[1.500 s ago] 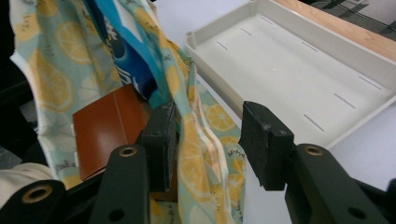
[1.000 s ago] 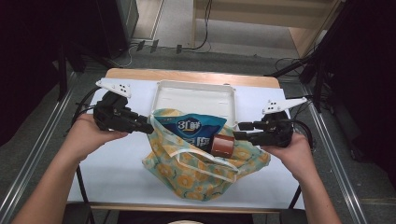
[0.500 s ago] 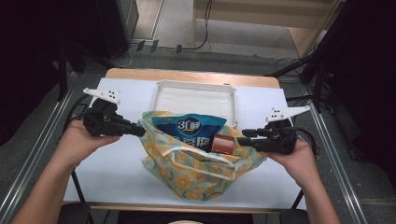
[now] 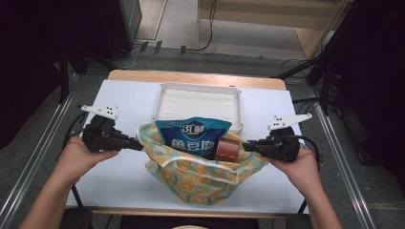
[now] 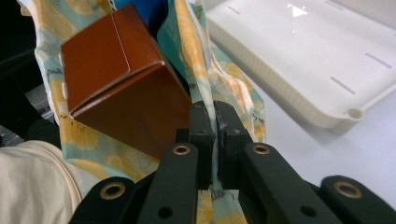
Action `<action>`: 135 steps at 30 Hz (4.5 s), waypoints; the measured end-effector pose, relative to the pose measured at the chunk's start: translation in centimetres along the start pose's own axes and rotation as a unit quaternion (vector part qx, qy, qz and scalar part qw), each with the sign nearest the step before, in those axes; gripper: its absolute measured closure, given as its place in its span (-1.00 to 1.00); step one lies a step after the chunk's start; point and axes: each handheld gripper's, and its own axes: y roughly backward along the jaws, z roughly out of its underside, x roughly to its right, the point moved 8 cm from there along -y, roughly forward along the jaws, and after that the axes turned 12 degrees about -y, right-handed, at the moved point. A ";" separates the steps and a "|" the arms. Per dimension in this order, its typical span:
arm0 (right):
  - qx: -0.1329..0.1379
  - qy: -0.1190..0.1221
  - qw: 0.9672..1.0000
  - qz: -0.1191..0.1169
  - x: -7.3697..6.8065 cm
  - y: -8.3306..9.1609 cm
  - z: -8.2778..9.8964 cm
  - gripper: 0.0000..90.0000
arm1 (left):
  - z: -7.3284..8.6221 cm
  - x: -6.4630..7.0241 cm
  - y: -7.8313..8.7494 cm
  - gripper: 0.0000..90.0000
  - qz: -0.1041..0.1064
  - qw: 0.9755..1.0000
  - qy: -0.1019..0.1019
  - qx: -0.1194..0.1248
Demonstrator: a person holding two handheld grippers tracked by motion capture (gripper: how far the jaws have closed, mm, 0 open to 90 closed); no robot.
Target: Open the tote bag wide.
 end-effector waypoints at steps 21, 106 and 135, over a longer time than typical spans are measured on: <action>0.000 -0.017 1.000 -0.010 1.0 -3.1 1.7 0.98 | 4.7 -2.1 -2.4 0.98 -0.002 1.000 0.009 0.014; 0.004 0.056 0.997 -0.056 -2.9 -0.1 2.2 0.00 | -1.7 0.5 -4.5 -0.17 0.034 0.997 -0.072 -0.019; -0.030 0.046 0.997 -0.054 -3.1 -1.9 4.1 1.00 | 2.0 0.7 -7.1 1.00 0.043 0.997 -0.051 -0.048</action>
